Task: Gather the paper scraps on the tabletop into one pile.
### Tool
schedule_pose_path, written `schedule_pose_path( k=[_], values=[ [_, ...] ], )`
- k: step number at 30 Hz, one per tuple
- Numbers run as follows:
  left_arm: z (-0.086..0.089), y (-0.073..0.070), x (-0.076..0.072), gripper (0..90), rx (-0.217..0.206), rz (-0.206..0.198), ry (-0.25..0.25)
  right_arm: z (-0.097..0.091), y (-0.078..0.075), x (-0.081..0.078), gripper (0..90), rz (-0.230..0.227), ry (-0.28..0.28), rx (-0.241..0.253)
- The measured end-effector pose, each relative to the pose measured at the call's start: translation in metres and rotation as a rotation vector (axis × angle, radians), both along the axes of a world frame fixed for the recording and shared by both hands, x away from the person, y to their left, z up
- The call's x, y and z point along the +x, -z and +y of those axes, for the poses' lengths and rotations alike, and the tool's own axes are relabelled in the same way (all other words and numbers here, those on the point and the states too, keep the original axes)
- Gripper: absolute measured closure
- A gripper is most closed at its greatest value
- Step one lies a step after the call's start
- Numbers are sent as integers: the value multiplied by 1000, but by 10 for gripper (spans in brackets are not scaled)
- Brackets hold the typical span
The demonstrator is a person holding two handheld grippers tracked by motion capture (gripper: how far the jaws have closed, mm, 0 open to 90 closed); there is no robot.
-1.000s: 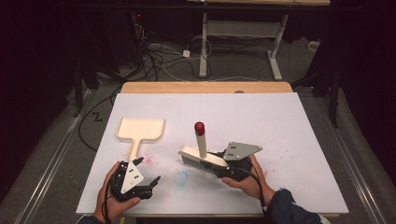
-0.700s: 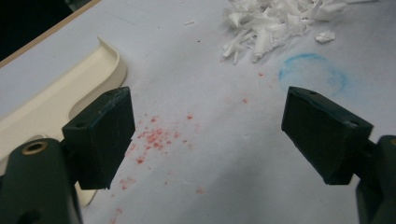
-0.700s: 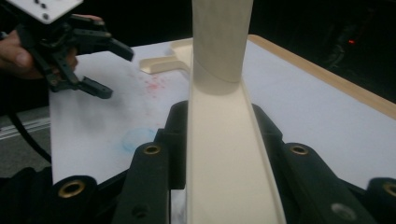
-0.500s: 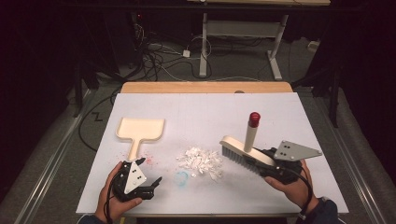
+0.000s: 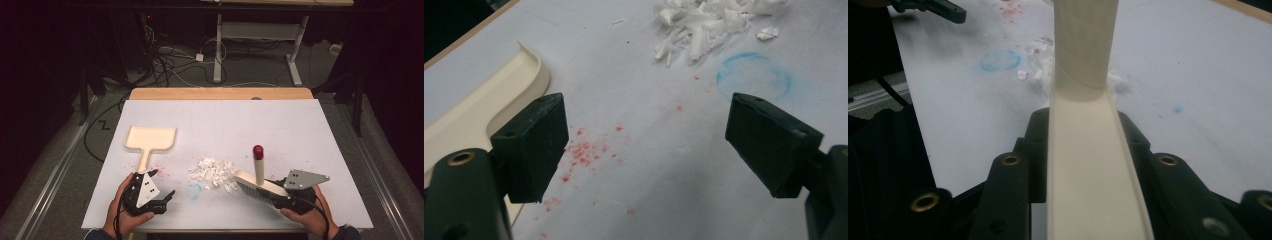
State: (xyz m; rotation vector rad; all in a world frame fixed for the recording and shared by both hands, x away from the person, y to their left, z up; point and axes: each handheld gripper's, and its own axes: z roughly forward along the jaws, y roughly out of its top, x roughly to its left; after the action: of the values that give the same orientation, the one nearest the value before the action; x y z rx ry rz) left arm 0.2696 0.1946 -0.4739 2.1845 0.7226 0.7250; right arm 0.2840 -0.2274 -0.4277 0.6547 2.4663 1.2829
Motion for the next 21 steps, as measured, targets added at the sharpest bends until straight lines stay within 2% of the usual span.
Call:
schedule_pose_path(
  k=[6, 10, 14, 17, 21],
  values=[
    [0, 1, 0, 164, 4, 4, 4, 36, 3, 8, 680, -29, -55, 17],
    [1, 1, 0, 164, 4, 4, 4, 43, -2, 10, 680, -58, -69, 49],
    [2, 1, -1, 164, 1, 7, -2, 27, -16, 6, 679, -88, -56, 99],
    [3, 1, -2, 165, 1, 5, -5, 9, -26, 4, 678, -97, -20, 123],
    [2, 0, -2, 165, -1, 3, -7, -16, -30, 4, 678, -144, 75, 101]
  ],
)
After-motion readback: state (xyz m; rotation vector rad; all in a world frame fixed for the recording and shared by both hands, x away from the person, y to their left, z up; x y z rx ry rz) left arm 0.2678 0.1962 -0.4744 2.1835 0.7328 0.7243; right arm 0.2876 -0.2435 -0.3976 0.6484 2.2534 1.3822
